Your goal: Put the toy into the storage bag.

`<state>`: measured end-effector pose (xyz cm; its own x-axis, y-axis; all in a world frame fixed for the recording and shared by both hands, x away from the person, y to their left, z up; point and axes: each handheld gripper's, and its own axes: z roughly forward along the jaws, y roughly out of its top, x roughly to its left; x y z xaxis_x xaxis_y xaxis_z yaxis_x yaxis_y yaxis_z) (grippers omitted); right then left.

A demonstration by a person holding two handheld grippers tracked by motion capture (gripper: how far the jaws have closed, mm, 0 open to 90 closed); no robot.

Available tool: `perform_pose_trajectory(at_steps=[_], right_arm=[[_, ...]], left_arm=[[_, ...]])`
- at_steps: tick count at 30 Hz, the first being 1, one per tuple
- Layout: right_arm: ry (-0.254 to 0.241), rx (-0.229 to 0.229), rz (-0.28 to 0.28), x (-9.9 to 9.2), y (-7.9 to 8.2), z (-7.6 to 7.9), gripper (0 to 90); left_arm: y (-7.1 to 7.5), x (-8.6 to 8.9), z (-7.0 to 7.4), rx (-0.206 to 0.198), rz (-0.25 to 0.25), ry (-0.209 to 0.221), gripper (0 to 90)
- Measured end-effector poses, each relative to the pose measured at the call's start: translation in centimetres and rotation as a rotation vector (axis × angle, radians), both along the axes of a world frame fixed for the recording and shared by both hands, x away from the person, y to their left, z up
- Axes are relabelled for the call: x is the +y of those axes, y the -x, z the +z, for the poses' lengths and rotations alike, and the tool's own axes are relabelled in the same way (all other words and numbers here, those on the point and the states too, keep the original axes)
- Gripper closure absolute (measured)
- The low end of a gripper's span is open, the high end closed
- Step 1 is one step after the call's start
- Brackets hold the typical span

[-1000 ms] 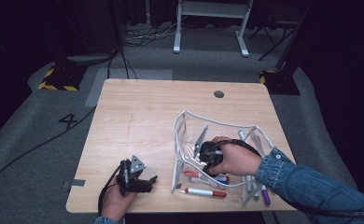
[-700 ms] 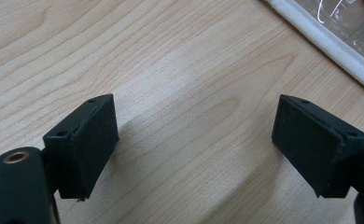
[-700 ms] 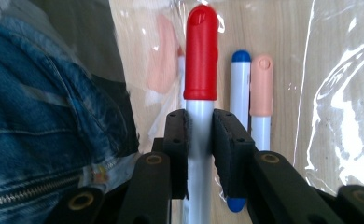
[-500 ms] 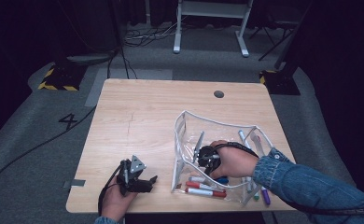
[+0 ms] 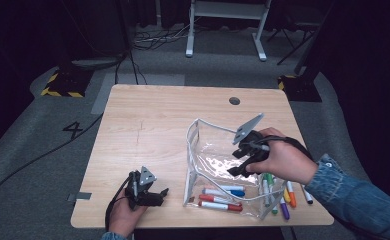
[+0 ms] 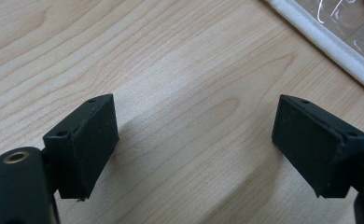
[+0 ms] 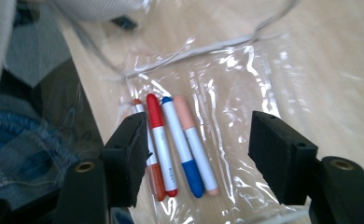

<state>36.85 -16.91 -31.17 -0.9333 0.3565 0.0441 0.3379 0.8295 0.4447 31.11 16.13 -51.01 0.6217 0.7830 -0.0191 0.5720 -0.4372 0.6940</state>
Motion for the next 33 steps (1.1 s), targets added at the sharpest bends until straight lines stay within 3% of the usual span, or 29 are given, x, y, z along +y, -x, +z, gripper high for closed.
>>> perform_pose_trajectory(at_steps=[6,17,25,29,33], right_arm=[[-0.088,-0.061,-0.129,-4.5,-0.4,2.7,39.0],[-0.175,-0.100,-0.333,-12.1,-1.1,4.2,43.8],[-0.190,-0.095,-0.489,-17.0,-1.5,2.9,45.3],[-0.147,-0.102,-0.577,-19.4,-2.0,1.2,49.0],[-0.095,-0.068,-0.653,-21.5,-2.4,-1.2,53.1]], left_arm=[[0.0,0.0,0.0,0.000,0.000,0.000,14.7],[0.0,0.0,0.0,0.000,-0.001,-0.002,14.7],[0.0,0.0,0.0,0.000,-0.001,-0.002,14.7],[0.0,0.0,0.0,0.000,-0.001,-0.003,14.7],[0.0,0.0,0.0,0.001,-0.001,-0.002,14.7]])
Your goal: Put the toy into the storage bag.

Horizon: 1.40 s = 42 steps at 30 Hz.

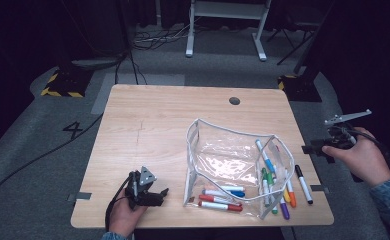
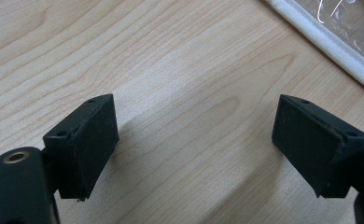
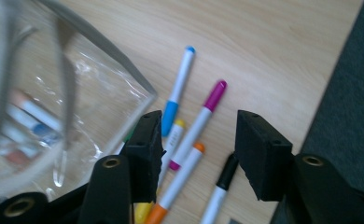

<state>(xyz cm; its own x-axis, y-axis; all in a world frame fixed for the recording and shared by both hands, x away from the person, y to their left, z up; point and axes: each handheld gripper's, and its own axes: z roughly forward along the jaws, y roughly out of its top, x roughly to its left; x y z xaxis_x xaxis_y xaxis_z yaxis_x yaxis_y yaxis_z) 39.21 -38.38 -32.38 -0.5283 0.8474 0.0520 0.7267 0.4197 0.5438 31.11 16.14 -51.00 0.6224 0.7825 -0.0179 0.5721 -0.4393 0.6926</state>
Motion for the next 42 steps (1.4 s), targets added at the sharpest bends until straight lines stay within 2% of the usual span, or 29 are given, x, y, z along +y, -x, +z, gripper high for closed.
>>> perform_pose_trajectory(at_steps=[5,10,15,17,19,24,27,32,35,37,38,42], right_arm=[[0.019,0.060,-0.061,-1.8,0.0,-3.0,55.7],[0.051,0.121,-0.106,-2.7,-0.2,-5.8,57.6],[0.087,0.249,-0.128,-3.1,0.0,-9.7,58.9],[0.107,0.289,-0.137,-3.1,0.1,-11.3,59.8],[0.110,0.310,-0.144,-3.1,0.1,-12.2,61.1],[0.117,0.342,-0.173,-2.8,-0.1,-13.3,64.9],[0.145,0.363,-0.164,-2.4,-0.2,-14.0,68.1],[0.193,0.357,-0.189,-2.1,-0.3,-14.0,76.9],[0.185,0.346,-0.197,-2.5,-0.4,-14.0,77.1],[0.159,0.352,-0.202,-2.8,-0.4,-13.9,77.1],[0.132,0.350,-0.199,-3.0,-0.3,-13.6,77.2],[0.078,0.314,-0.184,-3.1,-0.2,-11.7,77.1]], left_arm=[[0.0,0.0,0.0,-0.001,-0.001,0.000,14.7],[0.0,0.0,0.0,0.000,-0.001,0.000,14.7],[0.0,0.0,0.0,-0.001,-0.001,0.000,14.7],[0.0,0.0,0.0,0.000,0.000,0.000,14.7],[0.0,0.0,0.0,0.000,-0.001,0.000,14.7],[0.0,0.0,0.0,0.000,-0.001,0.000,14.7],[0.0,0.0,0.0,-0.001,-0.001,-0.001,14.7],[0.0,0.0,0.0,-0.001,0.001,0.000,14.7],[0.0,0.0,0.0,-0.001,-0.001,0.000,14.7],[0.0,0.0,0.0,0.000,-0.001,0.000,14.7],[0.0,0.0,0.0,-0.001,-0.001,0.000,14.7],[0.0,0.0,0.0,0.000,-0.001,0.000,14.7]])
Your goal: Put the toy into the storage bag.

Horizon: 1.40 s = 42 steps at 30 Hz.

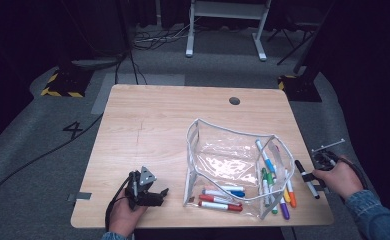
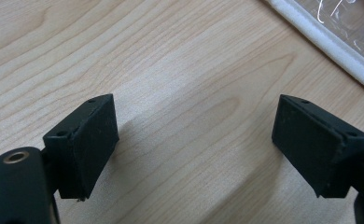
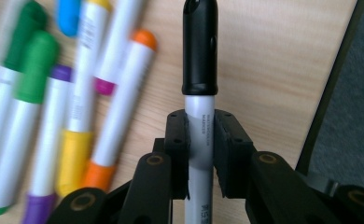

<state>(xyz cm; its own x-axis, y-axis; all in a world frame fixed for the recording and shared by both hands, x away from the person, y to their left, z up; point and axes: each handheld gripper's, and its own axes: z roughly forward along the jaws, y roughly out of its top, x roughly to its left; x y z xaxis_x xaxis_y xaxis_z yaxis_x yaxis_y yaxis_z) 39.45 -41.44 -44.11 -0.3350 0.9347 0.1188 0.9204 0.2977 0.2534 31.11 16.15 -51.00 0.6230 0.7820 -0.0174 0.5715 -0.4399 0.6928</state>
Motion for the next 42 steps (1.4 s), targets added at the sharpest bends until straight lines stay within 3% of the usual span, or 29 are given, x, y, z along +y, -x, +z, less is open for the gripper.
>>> perform_pose_trajectory(at_steps=[13,21,23,35,42], right_arm=[[-0.064,-0.154,0.133,1.5,0.3,8.4,77.1],[-0.125,-0.257,0.277,4.9,1.2,14.5,77.1],[-0.126,-0.261,0.316,6.0,1.4,15.6,77.1],[-0.129,-0.298,0.604,13.2,3.1,20.1,77.1],[-0.140,-0.284,0.741,17.2,4.2,20.1,77.1]], left_arm=[[0.0,0.0,0.0,0.000,0.000,0.000,14.7],[0.0,0.0,0.0,0.000,0.004,0.000,14.7],[0.0,0.0,0.0,-0.001,0.007,-0.001,14.7],[0.0,-0.2,0.0,-0.001,0.024,0.000,14.7],[-0.1,-0.2,0.0,-0.003,0.025,-0.001,14.7]])
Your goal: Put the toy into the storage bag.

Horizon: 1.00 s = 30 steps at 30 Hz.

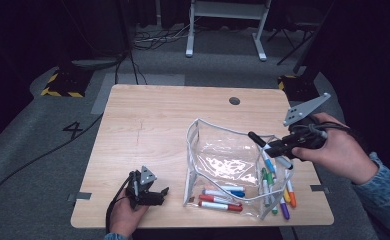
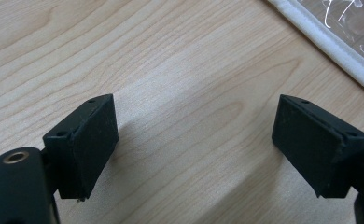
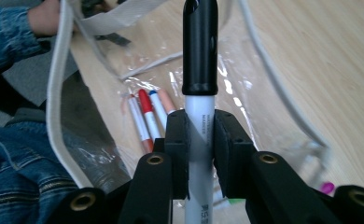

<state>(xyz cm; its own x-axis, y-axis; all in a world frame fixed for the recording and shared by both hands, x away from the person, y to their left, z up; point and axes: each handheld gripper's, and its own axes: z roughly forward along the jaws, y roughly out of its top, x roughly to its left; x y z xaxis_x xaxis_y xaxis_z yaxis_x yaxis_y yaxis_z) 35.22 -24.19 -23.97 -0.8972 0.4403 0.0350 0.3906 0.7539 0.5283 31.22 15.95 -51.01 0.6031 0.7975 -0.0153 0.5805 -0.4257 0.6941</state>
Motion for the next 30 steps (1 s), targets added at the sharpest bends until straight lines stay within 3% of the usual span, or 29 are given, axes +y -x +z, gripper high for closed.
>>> perform_pose_trajectory(at_steps=[13,30], right_arm=[[0.075,0.044,0.199,6.1,0.7,-2.3,77.0],[0.180,0.135,0.313,10.4,0.2,-7.3,77.0]], left_arm=[[0.0,-0.1,0.0,0.002,0.004,0.006,14.7],[0.0,0.0,0.0,0.001,0.003,0.004,14.7]])
